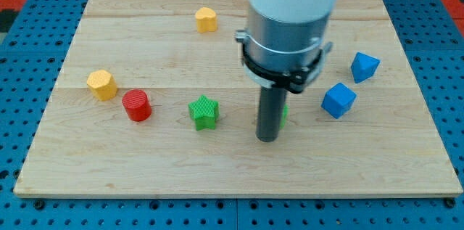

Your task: Touch the red circle

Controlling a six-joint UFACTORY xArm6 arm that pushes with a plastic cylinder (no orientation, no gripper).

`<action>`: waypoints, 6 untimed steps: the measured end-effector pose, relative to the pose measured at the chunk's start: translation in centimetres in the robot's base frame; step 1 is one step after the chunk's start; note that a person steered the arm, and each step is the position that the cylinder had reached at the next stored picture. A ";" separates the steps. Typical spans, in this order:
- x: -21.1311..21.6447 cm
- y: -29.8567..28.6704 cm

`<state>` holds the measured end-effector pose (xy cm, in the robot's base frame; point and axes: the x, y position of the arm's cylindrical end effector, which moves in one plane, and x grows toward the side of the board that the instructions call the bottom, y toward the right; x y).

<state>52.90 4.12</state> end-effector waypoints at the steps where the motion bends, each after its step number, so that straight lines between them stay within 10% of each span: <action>1: 4.6 -4.9; 4: -0.3 -23.2; 6: -3.5 -23.3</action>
